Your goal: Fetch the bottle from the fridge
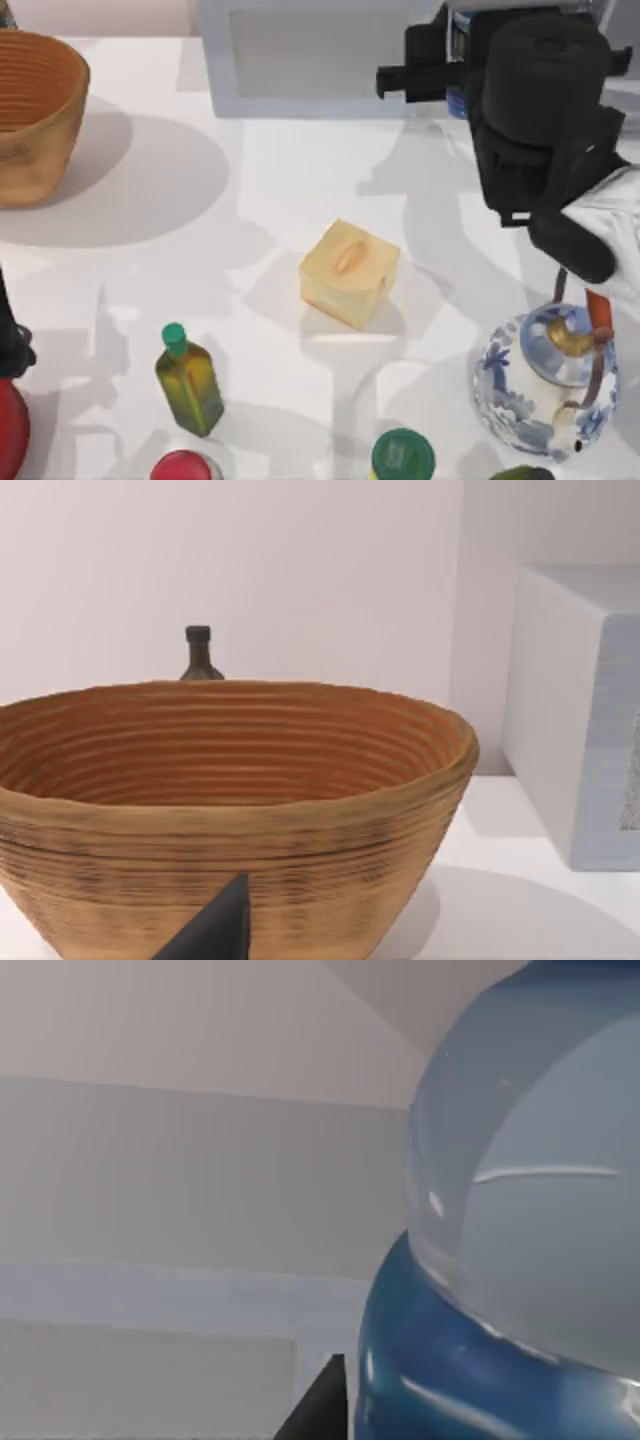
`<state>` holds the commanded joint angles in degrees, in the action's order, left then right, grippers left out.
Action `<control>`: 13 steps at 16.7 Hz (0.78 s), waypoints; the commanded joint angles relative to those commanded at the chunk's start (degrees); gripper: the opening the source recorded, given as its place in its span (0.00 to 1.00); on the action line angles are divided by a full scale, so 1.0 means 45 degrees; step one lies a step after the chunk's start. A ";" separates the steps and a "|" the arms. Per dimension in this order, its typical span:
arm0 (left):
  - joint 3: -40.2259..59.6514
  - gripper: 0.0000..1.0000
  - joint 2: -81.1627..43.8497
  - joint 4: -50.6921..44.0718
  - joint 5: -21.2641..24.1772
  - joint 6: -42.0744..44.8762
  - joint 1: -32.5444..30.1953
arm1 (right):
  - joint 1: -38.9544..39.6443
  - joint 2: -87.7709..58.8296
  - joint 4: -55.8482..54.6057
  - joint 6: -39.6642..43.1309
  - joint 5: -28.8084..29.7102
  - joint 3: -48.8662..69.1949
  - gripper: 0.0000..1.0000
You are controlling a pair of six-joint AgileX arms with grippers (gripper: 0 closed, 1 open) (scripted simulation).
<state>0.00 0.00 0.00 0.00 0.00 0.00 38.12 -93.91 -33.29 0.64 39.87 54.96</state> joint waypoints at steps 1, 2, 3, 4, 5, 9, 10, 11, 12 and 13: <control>0.0000 1.00 0.0000 0.0000 0.0000 0.0000 0.0000 | 0.0486 -0.1400 -0.0469 -0.0005 0.0477 0.0805 0.00; 0.0000 1.00 0.0000 0.0000 0.0000 0.0000 0.0000 | 0.0941 -0.2732 -0.0937 -0.0009 0.0922 0.1599 0.00; 0.0000 1.00 0.0000 0.0000 0.0000 0.0000 0.0000 | 0.1362 -0.3984 -0.1399 -0.0010 0.1339 0.2376 0.00; 0.0000 1.00 0.0000 0.0000 0.0000 0.0000 0.0000 | 0.1745 -0.5136 -0.1850 -0.0007 0.1726 0.3131 0.00; 0.0000 1.00 0.0000 0.0000 0.0000 0.0000 0.0000 | 0.2087 -0.6182 -0.2285 -0.0003 0.2075 0.3855 0.00; 0.0000 1.00 0.0000 0.0000 0.0000 0.0000 0.0000 | 0.3040 -0.9173 -0.3718 0.0001 0.3054 0.6225 0.00; 0.0000 1.00 0.0000 0.0000 0.0000 0.0000 0.0000 | 0.3170 -0.9592 -0.3956 -0.0002 0.3179 0.6616 0.00; 0.0000 1.00 0.0000 0.0000 0.0000 0.0000 0.0000 | 0.3258 -0.9878 -0.4127 -0.0005 0.3255 0.6896 0.00; 0.0000 1.00 0.0000 0.0000 0.0000 0.0000 0.0000 | 0.3300 -1.0022 -0.4217 -0.0008 0.3287 0.7039 0.00; 0.0000 1.00 0.0000 0.0000 0.0000 0.0000 0.0000 | 0.3302 -1.0030 -0.4222 -0.0008 0.3289 0.7046 0.00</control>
<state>0.00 0.00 0.00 0.00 0.00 0.00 52.98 -139.05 -52.29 0.60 54.67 86.67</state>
